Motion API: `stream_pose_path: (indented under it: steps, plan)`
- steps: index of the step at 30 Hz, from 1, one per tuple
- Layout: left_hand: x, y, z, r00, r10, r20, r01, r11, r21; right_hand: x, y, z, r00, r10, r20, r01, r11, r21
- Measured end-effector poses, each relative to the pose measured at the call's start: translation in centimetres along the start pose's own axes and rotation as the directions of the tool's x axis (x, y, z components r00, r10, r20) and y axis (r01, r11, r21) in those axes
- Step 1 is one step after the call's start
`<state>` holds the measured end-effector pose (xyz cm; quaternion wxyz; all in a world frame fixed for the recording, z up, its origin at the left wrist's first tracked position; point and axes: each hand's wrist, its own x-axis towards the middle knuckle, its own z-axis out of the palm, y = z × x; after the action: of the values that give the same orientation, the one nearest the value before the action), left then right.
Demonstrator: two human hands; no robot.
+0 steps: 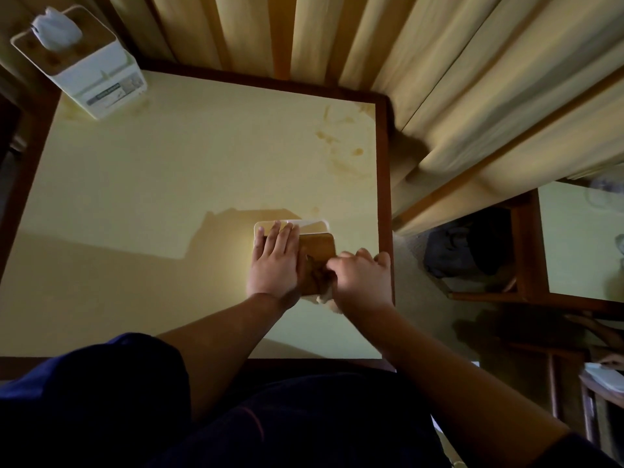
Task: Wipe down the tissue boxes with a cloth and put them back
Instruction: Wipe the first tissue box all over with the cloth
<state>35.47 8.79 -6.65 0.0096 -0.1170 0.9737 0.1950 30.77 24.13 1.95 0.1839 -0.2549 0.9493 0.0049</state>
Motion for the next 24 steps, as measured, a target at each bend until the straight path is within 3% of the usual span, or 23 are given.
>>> stream_pose_path:
  steps: [9,15,18,24]
  plan:
    - [-0.2,0.0,0.1,0.998,0.01,-0.056,-0.012,0.999,-0.03,5.6,-0.6,-0.3,0.988,0.073,-0.137,-0.067,0.997,0.047]
    - [-0.1,0.0,0.0,1.0,0.004,-0.026,-0.005,1.0,-0.011,1.2,0.3,1.6,0.996,-0.021,-0.09,0.025,0.999,0.047]
    - [-0.1,-0.1,0.0,1.0,0.007,-0.015,-0.007,1.0,-0.017,-2.0,0.7,2.9,0.987,-0.061,-0.148,0.063,0.998,0.008]
    - [-0.1,0.0,-0.1,1.0,0.013,0.01,-0.012,1.0,-0.024,-2.9,0.8,4.2,0.976,-0.012,-0.216,0.02,0.999,0.033]
